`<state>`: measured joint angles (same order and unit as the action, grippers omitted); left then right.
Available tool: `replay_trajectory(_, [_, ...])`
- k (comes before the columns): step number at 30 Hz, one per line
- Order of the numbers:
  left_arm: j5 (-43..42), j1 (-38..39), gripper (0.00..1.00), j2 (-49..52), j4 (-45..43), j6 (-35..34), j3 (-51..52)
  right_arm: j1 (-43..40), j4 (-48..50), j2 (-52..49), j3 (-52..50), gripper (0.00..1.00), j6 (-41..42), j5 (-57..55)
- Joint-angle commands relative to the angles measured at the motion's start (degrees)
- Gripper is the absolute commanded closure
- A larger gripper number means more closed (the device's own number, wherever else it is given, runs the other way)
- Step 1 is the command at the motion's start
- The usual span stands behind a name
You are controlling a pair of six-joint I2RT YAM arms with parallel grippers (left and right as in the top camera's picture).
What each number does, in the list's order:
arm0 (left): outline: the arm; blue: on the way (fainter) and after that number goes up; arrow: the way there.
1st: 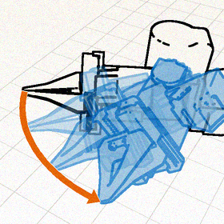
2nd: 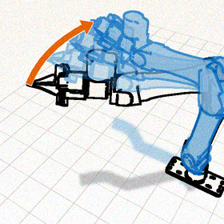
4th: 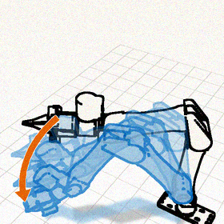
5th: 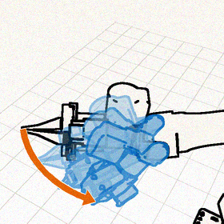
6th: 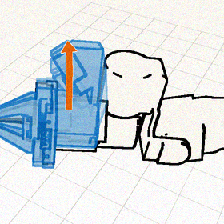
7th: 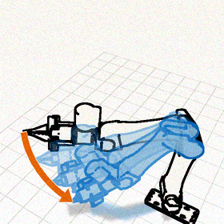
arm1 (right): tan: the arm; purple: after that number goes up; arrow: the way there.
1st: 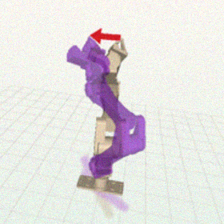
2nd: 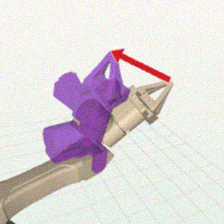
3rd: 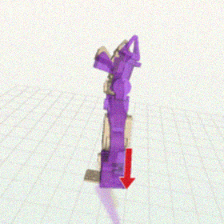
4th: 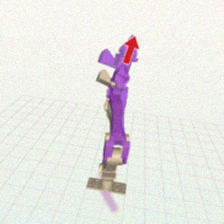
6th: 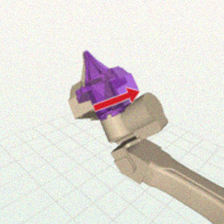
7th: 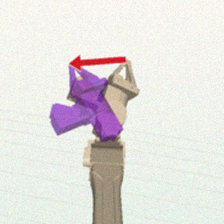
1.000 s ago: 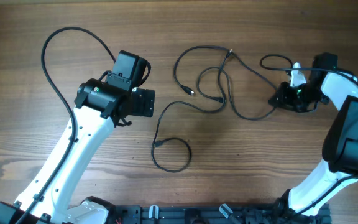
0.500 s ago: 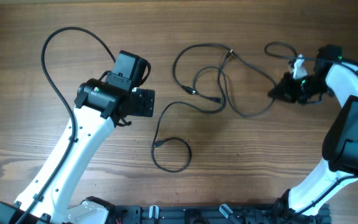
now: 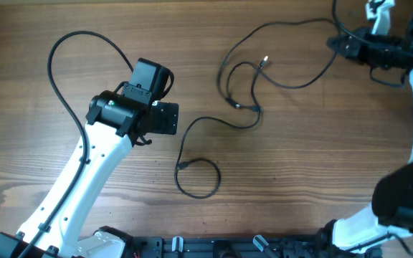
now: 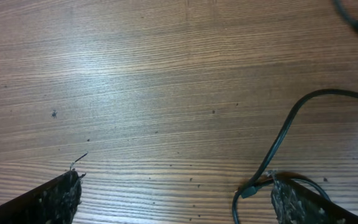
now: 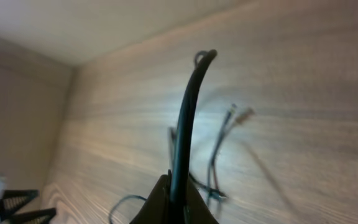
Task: Untangle cables
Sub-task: 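Grasp the black cable with the right gripper and lift it up-right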
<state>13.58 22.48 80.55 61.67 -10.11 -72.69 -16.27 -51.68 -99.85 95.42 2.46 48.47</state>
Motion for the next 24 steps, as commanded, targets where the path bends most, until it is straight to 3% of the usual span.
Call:
replay_trajectory(1, [-0.1,-0.2,0.0,-0.8,0.0,0.7,0.0,0.3,1.6,6.9,1.4,0.96,5.6,2.6])
replay_trajectory(12, [-0.1,-0.2,0.0,-0.8,0.0,0.7,0.0,0.3,14.8,25.2,1.4,0.96,14.7,2.7])
replay_trajectory(17, [-0.1,-0.2,0.0,-0.8,0.0,0.7,0.0,0.3,20.2,26.9,1.4,0.96,20.6,8.9])
replay_trajectory(24, [-0.1,-0.2,0.0,-0.8,0.0,0.7,0.0,0.3,19.4,26.9,1.3,0.96,21.5,8.8])
